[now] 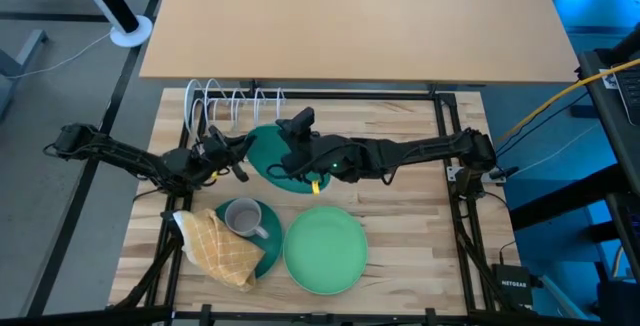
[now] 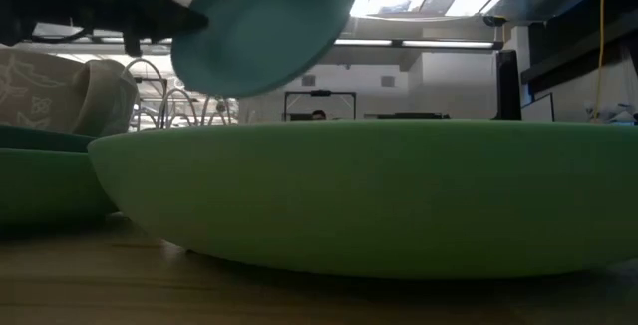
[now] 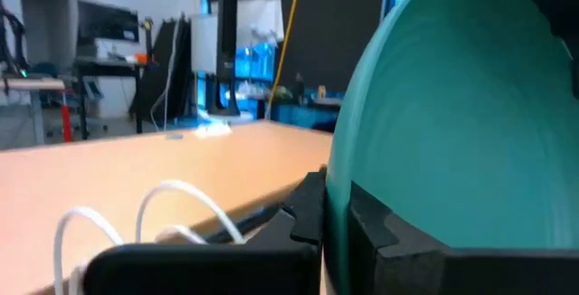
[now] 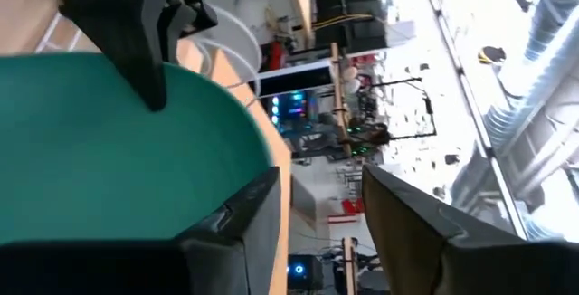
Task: Sort dishes
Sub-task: Put the right dark green plate into the dish rack
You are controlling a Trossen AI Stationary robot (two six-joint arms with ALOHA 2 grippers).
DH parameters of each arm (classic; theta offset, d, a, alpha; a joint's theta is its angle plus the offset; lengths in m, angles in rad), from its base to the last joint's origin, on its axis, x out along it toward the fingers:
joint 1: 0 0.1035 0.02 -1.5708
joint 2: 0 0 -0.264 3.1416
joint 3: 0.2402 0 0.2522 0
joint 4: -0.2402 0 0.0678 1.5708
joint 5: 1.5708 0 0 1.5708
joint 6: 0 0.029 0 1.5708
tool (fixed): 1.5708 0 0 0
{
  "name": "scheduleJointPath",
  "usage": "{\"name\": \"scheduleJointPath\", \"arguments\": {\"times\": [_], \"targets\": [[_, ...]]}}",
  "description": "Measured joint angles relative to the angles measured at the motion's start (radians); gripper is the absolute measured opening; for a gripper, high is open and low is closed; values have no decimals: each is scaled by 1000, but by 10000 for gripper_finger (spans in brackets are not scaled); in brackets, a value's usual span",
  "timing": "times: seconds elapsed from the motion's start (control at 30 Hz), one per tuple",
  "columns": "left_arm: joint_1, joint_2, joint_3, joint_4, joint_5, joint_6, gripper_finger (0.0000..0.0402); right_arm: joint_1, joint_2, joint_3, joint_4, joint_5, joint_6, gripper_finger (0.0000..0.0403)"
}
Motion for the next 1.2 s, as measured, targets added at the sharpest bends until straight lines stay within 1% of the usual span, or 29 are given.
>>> {"name": "scheduleJointPath", "arguments": {"times": [0.17, 0.27, 0.47, 0.53, 0.73, 0.83, 1.03, 1.2], "targets": [[0, 0, 0, 83, -6, 82, 3, 19, 0, 0, 23, 98, 0, 159], [1, 0, 0, 123, -26, 130, 4, 28, 0, 0, 23, 201, 1, 159], [1, -14, 10, 202, -113, 271, 4, 53, 0, 0, 22, 396, 4, 159], [1, -19, 28, 224, -142, 328, 3, 65, 0, 0, 22, 442, 4, 159], [1, -28, 116, 244, -177, 514, 3, 90, 0, 0, 22, 534, 2, 159], [0, -27, 174, 241, -213, 625, 2, 92, 0, 0, 17, 596, 11, 159], [1, -27, 282, 242, -288, 837, 2, 89, 0, 0, -17, 659, 135, 159], [1, -26, 364, 241, -347, 992, 3, 89, -1, 1, -169, 659, 301, 159]]}}
